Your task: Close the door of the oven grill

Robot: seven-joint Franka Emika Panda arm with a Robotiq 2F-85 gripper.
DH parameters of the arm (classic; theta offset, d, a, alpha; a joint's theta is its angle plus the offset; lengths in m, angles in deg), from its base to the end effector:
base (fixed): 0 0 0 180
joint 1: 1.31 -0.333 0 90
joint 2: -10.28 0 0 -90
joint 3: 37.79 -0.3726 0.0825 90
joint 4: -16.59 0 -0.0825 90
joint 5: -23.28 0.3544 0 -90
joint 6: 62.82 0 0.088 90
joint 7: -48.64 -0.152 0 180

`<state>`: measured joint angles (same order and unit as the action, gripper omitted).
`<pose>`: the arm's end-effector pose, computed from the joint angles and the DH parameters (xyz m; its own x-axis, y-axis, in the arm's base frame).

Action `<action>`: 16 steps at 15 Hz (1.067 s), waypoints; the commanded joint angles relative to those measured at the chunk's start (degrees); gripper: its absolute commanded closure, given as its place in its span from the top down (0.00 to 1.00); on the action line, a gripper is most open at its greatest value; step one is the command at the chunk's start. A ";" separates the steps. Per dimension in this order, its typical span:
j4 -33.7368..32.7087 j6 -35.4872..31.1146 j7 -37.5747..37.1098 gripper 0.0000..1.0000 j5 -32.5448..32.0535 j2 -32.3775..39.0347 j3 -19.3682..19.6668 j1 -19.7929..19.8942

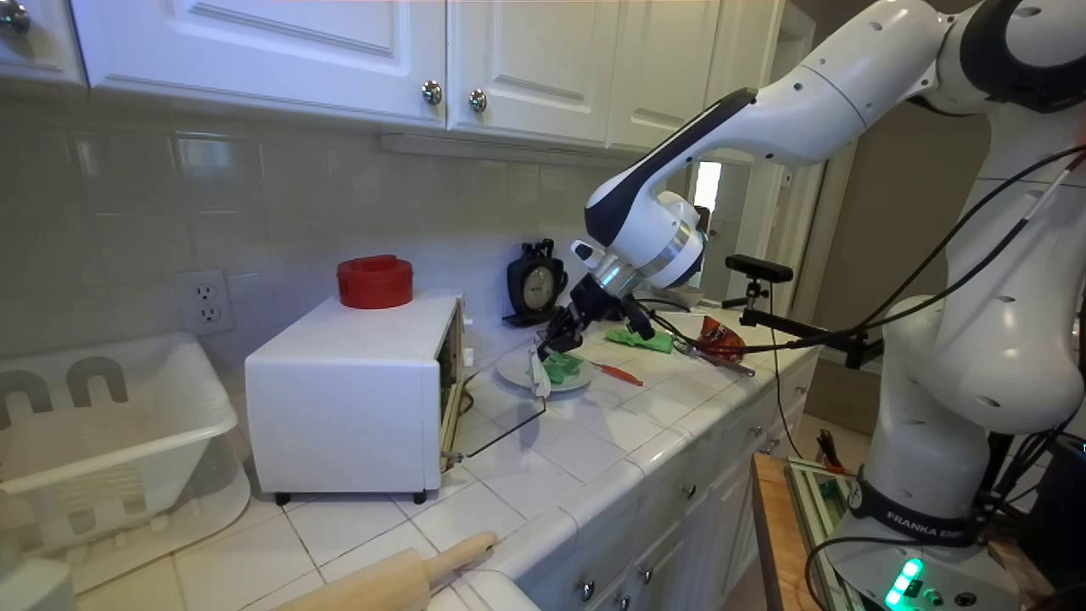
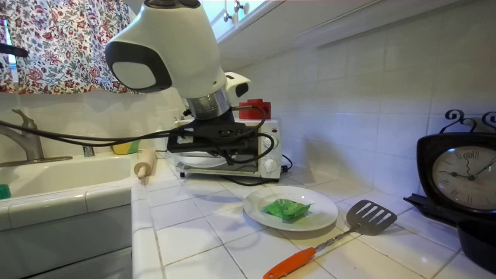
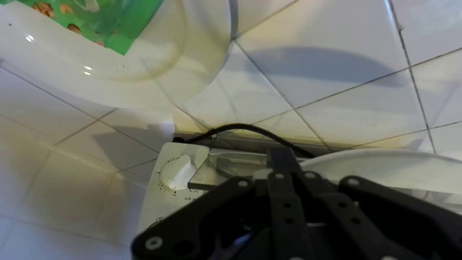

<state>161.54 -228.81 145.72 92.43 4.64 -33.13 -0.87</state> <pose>0.4564 -0.0865 0.3797 0.6898 0.4007 0.6030 0.4261 -0.8981 0.1094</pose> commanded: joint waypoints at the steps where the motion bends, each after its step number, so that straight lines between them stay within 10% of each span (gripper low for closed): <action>1: -0.46 0.49 1.10 0.00 1.37 -1.98 -0.38 -0.64; 16: -7.78 0.94 8.54 0.00 4.53 0.35 -0.14 -3.08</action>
<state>155.57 -228.83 150.20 93.38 3.93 -33.43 -3.18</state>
